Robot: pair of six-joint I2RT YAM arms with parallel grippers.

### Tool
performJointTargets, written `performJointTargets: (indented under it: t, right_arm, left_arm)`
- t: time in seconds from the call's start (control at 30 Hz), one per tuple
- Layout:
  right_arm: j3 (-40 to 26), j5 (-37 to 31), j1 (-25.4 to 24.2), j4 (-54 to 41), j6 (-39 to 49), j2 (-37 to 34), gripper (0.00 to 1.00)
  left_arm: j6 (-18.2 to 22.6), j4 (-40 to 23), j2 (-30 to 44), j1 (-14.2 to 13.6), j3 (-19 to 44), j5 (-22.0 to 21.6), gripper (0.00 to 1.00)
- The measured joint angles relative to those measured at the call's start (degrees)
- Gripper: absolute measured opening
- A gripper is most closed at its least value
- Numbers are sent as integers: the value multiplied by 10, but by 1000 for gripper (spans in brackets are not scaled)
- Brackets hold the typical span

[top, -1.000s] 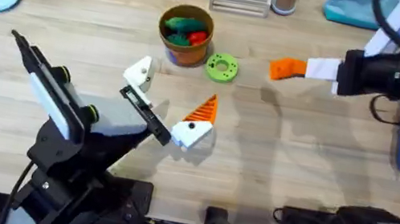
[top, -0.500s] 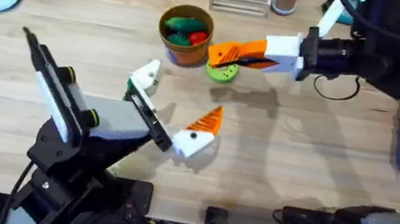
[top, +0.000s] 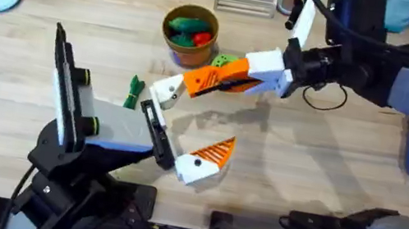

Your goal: Pick up the gripper from the table and insert it into the empty holder that is missing its gripper. Then pick up a screw, insert it into the mounting hole, and use the screwdriver to tighten it. Finally, clean up the table by picking up the vegetable and placing it into the bucket.

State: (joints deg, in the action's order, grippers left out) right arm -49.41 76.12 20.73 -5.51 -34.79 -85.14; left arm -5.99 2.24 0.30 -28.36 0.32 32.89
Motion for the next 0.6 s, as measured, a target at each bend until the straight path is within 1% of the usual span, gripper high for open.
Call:
performJointTargets:
  t: [0.23, 0.6]
  right_arm:
    - [0, -2, 0, -33, 2, 0, 9]
    - [0, -2, -8, -36, 7, -14, 9]
  left_arm:
    - [-6, -4, 0, 0, 0, 4, 993]
    - [-13, -3, 0, 0, 0, 8, 993]
